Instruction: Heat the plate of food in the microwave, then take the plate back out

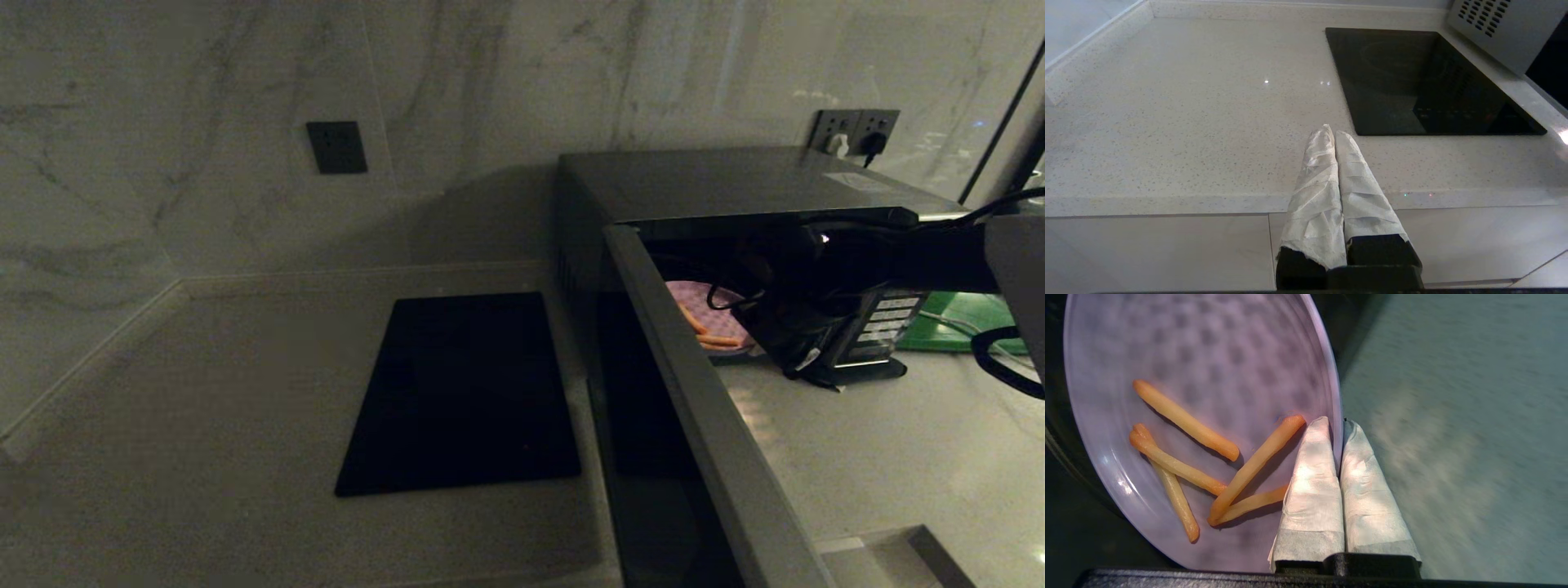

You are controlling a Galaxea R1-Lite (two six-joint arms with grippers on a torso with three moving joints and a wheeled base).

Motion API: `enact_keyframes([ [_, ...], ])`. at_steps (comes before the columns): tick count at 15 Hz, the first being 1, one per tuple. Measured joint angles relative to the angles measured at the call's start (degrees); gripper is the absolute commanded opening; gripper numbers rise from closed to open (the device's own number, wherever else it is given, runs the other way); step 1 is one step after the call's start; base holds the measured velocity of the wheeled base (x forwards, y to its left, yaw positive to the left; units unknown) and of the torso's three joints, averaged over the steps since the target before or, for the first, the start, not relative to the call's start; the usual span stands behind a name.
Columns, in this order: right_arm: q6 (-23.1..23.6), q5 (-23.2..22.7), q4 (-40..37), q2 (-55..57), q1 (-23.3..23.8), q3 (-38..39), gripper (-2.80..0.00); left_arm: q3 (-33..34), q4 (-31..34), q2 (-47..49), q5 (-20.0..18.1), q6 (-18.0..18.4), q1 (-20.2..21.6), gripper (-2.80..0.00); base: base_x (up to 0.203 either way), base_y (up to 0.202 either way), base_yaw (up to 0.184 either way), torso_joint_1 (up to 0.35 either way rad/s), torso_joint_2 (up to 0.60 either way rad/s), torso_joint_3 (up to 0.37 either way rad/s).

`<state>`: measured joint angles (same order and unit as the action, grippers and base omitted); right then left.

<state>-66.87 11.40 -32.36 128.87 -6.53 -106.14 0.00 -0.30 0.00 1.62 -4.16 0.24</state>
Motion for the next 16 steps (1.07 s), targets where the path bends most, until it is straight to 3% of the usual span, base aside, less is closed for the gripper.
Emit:
enact_keyframes([
  [5,0.27,0.21,-1.41,-4.50,-0.05,3.06,-2.80,0.00,-0.02,0.00,0.02,0.00,0.00,-2.80,0.000,0.000,0.000,0.000,0.00,0.000],
  [11,1.30,0.30,-4.64,-17.05,0.85,13.95,-2.80,0.00,-0.02,0.00,0.02,-0.02,0.00,-2.80,0.000,0.000,0.000,0.000,0.00,0.000],
  [14,3.53,1.63,-6.60,-26.12,5.30,23.06,-2.80,0.00,0.00,0.00,0.00,-0.05,0.00,-2.80,0.000,0.000,0.000,0.000,0.00,0.000],
  [16,5.47,2.27,-8.01,-31.02,12.22,28.47,-2.80,0.00,0.00,0.00,0.02,0.00,0.00,-2.80,0.000,0.000,0.000,0.000,0.00,0.000],
])
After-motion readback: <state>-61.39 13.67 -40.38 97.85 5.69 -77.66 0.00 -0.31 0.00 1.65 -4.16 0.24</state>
